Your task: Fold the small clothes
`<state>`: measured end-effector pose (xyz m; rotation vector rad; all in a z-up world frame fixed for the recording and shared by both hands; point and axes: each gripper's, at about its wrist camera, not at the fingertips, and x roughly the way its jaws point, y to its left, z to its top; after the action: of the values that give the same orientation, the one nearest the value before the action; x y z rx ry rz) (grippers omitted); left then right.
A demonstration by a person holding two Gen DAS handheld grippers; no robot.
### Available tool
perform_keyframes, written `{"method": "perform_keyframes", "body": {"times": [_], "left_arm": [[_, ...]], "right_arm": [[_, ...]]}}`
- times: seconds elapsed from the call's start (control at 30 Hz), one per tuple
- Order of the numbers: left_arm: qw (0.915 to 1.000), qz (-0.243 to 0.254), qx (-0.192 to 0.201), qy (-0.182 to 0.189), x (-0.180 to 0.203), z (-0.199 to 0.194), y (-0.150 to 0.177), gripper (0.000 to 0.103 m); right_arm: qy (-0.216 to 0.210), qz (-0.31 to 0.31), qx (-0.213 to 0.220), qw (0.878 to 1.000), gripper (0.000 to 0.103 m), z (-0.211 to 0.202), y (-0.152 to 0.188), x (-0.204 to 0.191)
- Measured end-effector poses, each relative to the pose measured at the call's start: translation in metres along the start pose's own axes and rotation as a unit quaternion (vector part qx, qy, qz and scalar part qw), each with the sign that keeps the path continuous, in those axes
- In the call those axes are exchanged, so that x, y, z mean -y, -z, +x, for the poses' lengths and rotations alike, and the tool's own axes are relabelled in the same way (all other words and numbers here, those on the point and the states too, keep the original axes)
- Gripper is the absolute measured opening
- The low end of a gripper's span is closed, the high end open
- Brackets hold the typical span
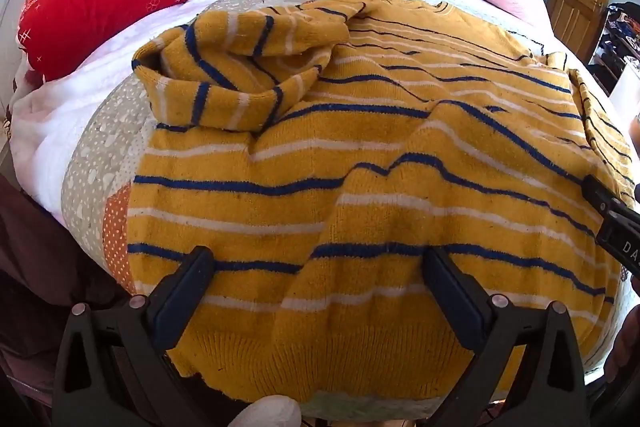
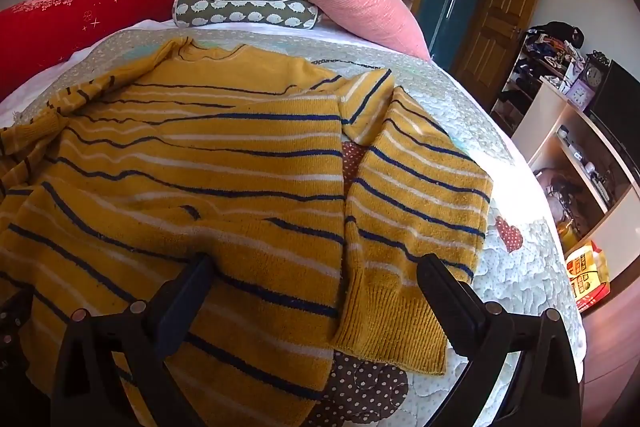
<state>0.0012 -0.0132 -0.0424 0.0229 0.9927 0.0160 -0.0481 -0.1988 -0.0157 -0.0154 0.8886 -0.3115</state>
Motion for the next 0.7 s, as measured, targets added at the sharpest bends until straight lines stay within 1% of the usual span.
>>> {"method": "perform_keyframes", "body": {"times": [0.13, 0.23, 0.33, 0.53, 0.7], "left_arm": [[0.9999, 0.007, 0.004, -0.009, 0.002, -0.002, 0.005, 0.103], [1.0, 0.0, 0.006, -0.004, 0.002, -0.002, 0.011, 0.103], [1.0, 0.003, -0.001, 0.0, 0.0, -0.003, 0.011, 0.103], [0.9999, 0.005, -0.011, 0.004, -0.002, -0.003, 0.01, 0.103], [0.9999, 0.007, -0.007, 0.001, -0.002, -0.004, 0.009, 0.103]], "right_arm": [[-0.026, 0.019, -0.033, 0.999, 0.102, 0.017, 0.005, 0.007], [-0.049, 0.045, -0.047, 0.997, 0.102, 0.024, 0.009, 0.014], [-0.068, 0.064, -0.055, 0.994, 0.102, 0.026, 0.011, 0.02], [-0.074, 0.059, -0.037, 0.995, 0.102, 0.024, 0.019, 0.02], [-0.065, 0.037, -0.056, 0.996, 0.102, 0.028, 0.01, 0.015]]}}
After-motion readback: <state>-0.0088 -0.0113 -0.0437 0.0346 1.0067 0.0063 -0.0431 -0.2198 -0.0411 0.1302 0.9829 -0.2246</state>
